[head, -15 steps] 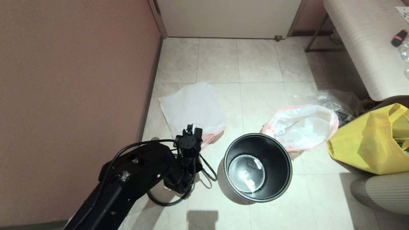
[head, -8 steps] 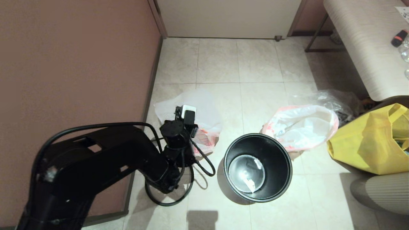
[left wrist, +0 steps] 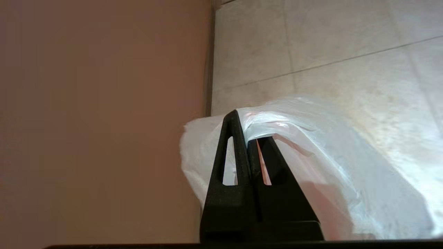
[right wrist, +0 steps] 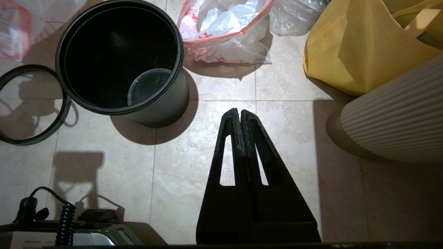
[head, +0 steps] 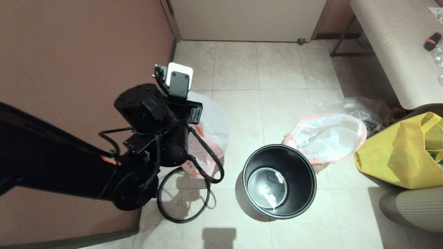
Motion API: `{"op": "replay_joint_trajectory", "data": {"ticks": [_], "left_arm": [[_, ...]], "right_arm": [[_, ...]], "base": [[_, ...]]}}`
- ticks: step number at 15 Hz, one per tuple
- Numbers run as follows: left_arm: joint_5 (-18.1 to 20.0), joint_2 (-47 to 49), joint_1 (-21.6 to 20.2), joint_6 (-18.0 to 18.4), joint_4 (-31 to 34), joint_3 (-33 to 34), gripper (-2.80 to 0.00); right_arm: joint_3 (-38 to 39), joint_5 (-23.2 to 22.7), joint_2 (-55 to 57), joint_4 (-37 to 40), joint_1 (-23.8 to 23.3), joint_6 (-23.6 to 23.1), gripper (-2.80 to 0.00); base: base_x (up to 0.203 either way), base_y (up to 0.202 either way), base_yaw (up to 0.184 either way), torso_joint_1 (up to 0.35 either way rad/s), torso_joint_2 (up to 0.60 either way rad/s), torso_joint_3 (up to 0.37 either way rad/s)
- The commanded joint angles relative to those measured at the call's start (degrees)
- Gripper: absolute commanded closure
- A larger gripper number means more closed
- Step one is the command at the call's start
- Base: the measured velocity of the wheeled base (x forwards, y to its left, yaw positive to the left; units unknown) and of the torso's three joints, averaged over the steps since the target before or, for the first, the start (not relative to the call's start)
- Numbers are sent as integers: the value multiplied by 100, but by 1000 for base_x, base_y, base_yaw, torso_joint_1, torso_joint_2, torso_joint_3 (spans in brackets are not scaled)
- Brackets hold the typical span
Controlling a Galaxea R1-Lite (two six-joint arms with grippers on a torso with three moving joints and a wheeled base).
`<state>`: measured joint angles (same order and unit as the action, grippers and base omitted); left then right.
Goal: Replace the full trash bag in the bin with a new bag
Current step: Pick up a new trash bag, then put the new garbage bag on the trash can
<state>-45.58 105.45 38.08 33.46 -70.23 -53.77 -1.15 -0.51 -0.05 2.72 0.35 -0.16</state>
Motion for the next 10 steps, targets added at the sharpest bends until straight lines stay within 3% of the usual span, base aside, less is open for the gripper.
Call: {"op": "replay_joint_trajectory", "data": {"ticks": [1, 5, 10], "left_arm": [[-29, -1025, 299, 17, 529, 136, 0], [-170, -2110, 1263, -16, 2035, -47, 0], [-193, -2730, 2105, -202, 2632, -281, 0]], "right_arm": [[0, -2, 5, 1, 0, -2, 0], [0, -2, 5, 1, 0, -2, 0], [0, -2, 5, 1, 0, -2, 0]], "base": [[0, 0, 0, 0, 0, 0], [0, 0, 0, 0, 0, 0], [0, 0, 0, 0, 0, 0]]}}
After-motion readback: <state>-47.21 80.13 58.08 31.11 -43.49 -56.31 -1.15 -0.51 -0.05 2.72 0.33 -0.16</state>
